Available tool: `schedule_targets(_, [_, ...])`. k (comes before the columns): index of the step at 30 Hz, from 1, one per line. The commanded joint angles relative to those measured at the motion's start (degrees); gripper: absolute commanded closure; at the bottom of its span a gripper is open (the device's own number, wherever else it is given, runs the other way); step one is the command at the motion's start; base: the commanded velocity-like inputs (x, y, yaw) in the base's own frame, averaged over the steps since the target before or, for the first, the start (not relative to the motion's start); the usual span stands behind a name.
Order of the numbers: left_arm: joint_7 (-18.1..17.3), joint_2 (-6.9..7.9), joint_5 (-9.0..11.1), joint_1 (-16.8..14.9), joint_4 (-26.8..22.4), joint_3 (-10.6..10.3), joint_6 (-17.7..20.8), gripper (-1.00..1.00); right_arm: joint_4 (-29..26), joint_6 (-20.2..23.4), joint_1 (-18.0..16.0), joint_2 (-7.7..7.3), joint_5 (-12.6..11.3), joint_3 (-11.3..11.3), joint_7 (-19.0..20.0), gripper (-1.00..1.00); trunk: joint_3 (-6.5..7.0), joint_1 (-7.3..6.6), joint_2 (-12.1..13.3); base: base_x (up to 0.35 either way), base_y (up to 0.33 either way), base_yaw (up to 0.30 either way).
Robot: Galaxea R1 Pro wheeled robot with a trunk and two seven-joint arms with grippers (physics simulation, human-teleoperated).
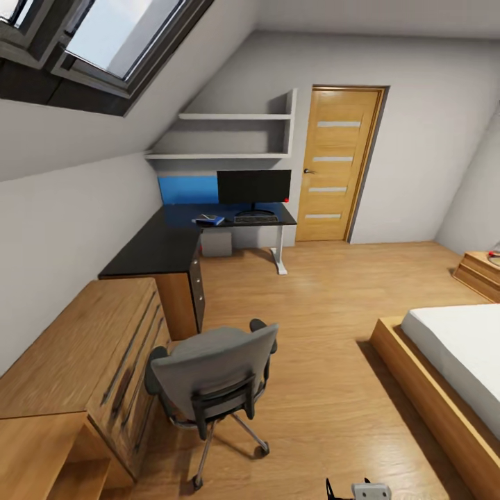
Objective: In the bedroom, organize the workspace by keeping the computer under the desk, ensuring the monitor is on the desk, placing the keyboard on the desk next to the monitor, placing the mouse on the desk next to the keyboard, moving the folder from the swivel chair onto the desk next to the mouse, stacking the notebook on top of the folder with the pen on top of the notebook, and positioning the swivel chair next to the desk.
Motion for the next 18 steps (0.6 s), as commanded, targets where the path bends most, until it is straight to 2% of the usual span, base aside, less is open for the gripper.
schedule_targets(1, [0.37,0.04,0.53,0.02,-0.10,-0.50,-0.12,-1.00,-0.02,-0.07,-0.02,-0.01,-0.21,0.50,-0.34,-1.00,-0.11,0.03,-0.11,0.000,0.100,-0.021])
schedule_targets(10, [0.37,0.06,0.53,0.03,-0.12,-0.48,-0.12,-1.00,0.59,0.02,-0.03,-0.01,-0.21,0.46,-0.36,-1.00,-0.11,0.03,-0.11,-0.007,0.039,-0.006])
schedule_targets(18, [0.37,0.05,0.53,0.03,-0.10,-0.46,-0.12,-1.00,0.72,0.03,-0.03,-0.01,-0.21,0.46,-0.40,-1.00,-0.11,0.03,-0.11,-0.073,0.158,-0.001])
